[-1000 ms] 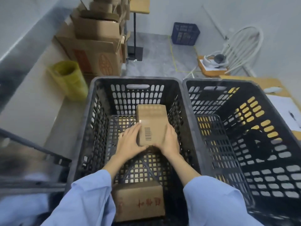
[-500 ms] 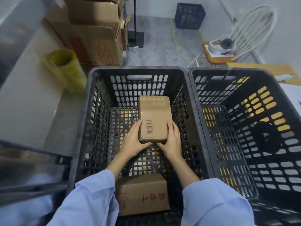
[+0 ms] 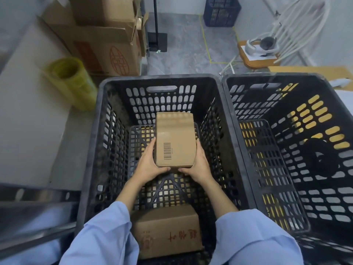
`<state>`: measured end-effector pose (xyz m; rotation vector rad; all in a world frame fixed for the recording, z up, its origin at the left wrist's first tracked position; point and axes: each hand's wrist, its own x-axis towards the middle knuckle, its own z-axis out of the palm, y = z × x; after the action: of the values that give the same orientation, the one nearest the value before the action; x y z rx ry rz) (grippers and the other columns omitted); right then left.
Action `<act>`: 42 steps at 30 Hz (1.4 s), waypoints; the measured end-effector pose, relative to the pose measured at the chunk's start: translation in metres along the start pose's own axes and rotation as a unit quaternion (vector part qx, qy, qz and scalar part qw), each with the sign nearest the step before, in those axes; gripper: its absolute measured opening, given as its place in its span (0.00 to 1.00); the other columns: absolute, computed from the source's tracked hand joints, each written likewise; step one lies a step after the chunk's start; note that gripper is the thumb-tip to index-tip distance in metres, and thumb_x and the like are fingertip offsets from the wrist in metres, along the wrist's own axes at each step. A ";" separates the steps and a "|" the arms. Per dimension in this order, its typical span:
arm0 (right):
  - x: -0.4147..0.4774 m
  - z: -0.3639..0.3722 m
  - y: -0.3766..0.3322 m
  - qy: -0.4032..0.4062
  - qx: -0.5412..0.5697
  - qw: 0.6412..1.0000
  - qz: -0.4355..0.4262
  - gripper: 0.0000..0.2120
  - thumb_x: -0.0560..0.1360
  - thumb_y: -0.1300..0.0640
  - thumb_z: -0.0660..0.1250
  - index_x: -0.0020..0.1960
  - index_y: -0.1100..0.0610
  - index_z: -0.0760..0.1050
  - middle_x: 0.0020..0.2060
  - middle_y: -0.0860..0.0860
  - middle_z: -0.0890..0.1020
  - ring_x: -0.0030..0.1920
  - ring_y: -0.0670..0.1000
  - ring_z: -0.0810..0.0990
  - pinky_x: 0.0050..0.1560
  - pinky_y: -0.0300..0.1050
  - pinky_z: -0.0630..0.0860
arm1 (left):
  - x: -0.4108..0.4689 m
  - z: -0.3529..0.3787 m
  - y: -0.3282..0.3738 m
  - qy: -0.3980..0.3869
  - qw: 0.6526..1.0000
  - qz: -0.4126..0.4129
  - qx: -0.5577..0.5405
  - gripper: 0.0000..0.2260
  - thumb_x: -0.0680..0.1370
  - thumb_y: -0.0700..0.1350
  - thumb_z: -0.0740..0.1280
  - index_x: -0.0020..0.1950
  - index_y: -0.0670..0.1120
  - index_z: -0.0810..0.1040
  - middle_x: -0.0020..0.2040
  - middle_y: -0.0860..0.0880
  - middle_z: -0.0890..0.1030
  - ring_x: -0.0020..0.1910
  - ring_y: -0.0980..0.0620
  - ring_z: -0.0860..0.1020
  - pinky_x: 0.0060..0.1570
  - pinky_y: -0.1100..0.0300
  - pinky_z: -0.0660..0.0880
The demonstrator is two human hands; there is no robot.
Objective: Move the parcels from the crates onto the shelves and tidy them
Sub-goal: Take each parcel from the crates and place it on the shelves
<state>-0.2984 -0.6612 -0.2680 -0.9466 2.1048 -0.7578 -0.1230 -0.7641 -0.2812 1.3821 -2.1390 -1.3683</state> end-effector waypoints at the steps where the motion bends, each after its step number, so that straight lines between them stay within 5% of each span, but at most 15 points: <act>1: 0.001 0.000 0.000 0.002 0.002 1.000 -0.002 0.65 0.59 0.59 0.84 0.81 0.55 0.43 0.77 0.53 0.58 0.76 0.52 0.58 0.72 0.39 0.54 | 0.001 0.000 0.000 0.000 1.000 -0.002 -0.004 0.57 0.61 0.50 0.83 0.80 0.51 0.51 0.79 0.50 0.60 0.77 0.51 0.59 0.75 0.51 0.57; 10: -0.006 -0.004 -0.017 0.015 0.010 0.999 -0.038 0.60 0.56 0.59 0.85 0.79 0.53 0.53 0.74 0.50 0.64 0.72 0.51 0.66 0.70 0.43 0.62 | -0.008 -0.008 0.007 0.027 0.997 -0.014 -0.067 0.53 0.60 0.41 0.83 0.78 0.51 0.58 0.73 0.51 0.70 0.70 0.55 0.68 0.69 0.58 0.63; 16: -0.019 -0.015 -0.041 0.019 0.026 0.998 -0.063 0.58 0.56 0.59 0.85 0.78 0.55 0.55 0.72 0.52 0.65 0.71 0.52 0.66 0.72 0.47 0.64 | -0.023 -0.028 0.029 0.050 0.996 0.004 -0.072 0.51 0.60 0.35 0.83 0.77 0.48 0.60 0.67 0.52 0.72 0.65 0.57 0.69 0.58 0.77 0.63; 20: -0.035 -0.024 -0.057 0.028 0.023 0.995 -0.096 0.58 0.55 0.57 0.85 0.77 0.53 0.56 0.71 0.50 0.66 0.70 0.52 0.67 0.72 0.51 0.66 | -0.042 -0.043 0.043 0.067 0.995 0.026 -0.075 0.51 0.59 0.36 0.83 0.77 0.48 0.61 0.68 0.52 0.72 0.66 0.57 0.70 0.66 0.65 0.66; 24: -0.053 -0.035 -0.074 0.038 0.013 0.990 -0.136 0.57 0.55 0.55 0.85 0.76 0.50 0.56 0.70 0.49 0.67 0.69 0.52 0.68 0.69 0.55 0.69 | -0.062 -0.056 0.061 0.101 0.992 0.052 -0.058 0.50 0.60 0.34 0.82 0.77 0.45 0.60 0.68 0.52 0.71 0.64 0.58 0.69 0.56 0.80 0.64; 30: -0.079 -0.058 -0.099 0.017 0.014 0.982 -0.187 0.59 0.59 0.54 0.83 0.78 0.51 0.48 0.70 0.53 0.68 0.70 0.54 0.66 0.69 0.57 0.69 | -0.095 -0.075 0.097 0.154 0.984 0.077 -0.038 0.52 0.60 0.40 0.84 0.77 0.49 0.58 0.73 0.49 0.67 0.70 0.53 0.66 0.72 0.51 0.64; 37: -0.103 -0.111 -0.128 -0.011 0.063 0.957 -0.284 0.58 0.63 0.53 0.83 0.79 0.55 0.47 0.76 0.53 0.58 0.75 0.51 0.56 0.76 0.52 0.55 | -0.128 -0.085 0.148 0.208 0.974 0.093 -0.018 0.61 0.59 0.51 0.83 0.81 0.47 0.47 0.75 0.49 0.55 0.75 0.49 0.58 0.75 0.46 0.59; 42: -0.120 -0.140 -0.132 -0.052 0.065 0.939 -0.333 0.58 0.68 0.54 0.79 0.80 0.54 0.39 0.75 0.52 0.52 0.75 0.50 0.56 0.76 0.47 0.52 | -0.161 -0.074 0.180 0.290 0.952 0.094 -0.005 0.55 0.64 0.47 0.82 0.81 0.45 0.49 0.72 0.49 0.57 0.72 0.50 0.63 0.74 0.53 0.60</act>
<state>-0.2977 -0.6091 -0.0477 -1.6112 1.6057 -1.1285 -0.0974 -0.6551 -0.0541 1.3240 -1.8018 -0.7707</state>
